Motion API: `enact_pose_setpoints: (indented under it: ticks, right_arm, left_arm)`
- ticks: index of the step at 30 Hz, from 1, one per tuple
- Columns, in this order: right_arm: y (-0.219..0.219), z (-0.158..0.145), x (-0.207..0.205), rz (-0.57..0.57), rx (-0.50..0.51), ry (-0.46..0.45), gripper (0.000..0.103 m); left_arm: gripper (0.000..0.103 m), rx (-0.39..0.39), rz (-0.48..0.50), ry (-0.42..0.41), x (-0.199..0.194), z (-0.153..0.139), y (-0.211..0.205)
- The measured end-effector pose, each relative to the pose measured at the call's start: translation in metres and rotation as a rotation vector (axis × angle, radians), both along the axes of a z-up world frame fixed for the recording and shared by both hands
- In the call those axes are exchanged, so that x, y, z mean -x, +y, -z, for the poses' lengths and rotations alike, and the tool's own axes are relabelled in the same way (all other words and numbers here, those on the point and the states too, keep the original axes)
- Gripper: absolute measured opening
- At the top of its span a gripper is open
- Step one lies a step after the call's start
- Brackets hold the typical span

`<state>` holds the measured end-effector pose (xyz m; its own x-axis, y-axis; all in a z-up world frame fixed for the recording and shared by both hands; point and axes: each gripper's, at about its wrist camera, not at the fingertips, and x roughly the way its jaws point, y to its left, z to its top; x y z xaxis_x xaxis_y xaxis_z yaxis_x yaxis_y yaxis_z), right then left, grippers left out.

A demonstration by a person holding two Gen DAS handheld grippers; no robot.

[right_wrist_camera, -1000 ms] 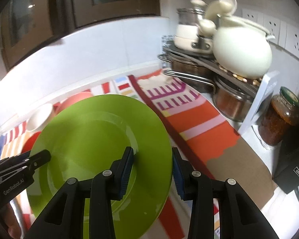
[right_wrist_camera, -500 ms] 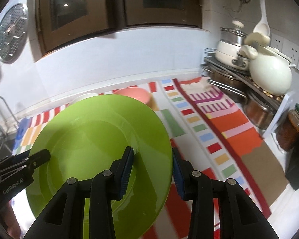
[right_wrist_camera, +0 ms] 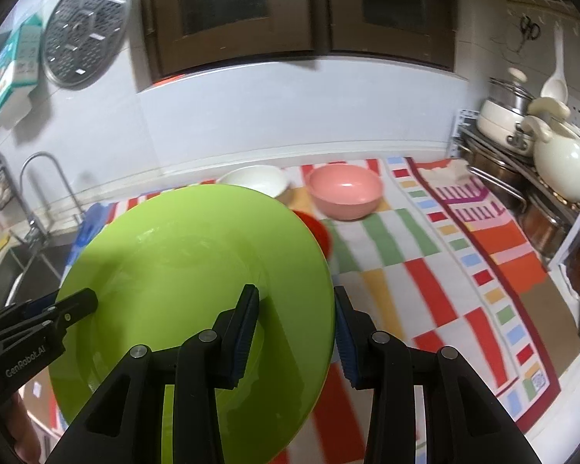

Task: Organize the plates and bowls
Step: 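Lift the green plate with both grippers and carry it toward the stacked plates, then lower the green plate onto the blue-and-white plates and open both grippers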

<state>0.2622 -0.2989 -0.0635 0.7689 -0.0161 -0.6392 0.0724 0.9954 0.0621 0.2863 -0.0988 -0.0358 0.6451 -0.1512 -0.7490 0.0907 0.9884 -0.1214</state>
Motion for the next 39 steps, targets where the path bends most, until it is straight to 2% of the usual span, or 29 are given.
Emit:
enact_pose_setpoints:
  ticks: [11,18,29,39]
  right_arm:
    - [0.068,0.014,0.017,-0.091,-0.010,0.037,0.039]
    - [0.096,0.029,0.024,-0.135,-0.024,0.081,0.039]
    - [0.122,0.064,0.022,-0.178,-0.027,0.180,0.039]
    - [0.127,0.093,0.011,-0.192,-0.022,0.269,0.039]
  left_arm:
    - [0.040,-0.018,-0.081,0.038,0.034,0.012,0.066]
    - [0.040,-0.034,-0.119,0.073,0.051,0.025,0.093]
    - [0.040,-0.031,-0.157,0.173,0.058,0.060,0.115]
    - [0.040,-0.030,-0.163,0.252,0.052,0.090,0.120]
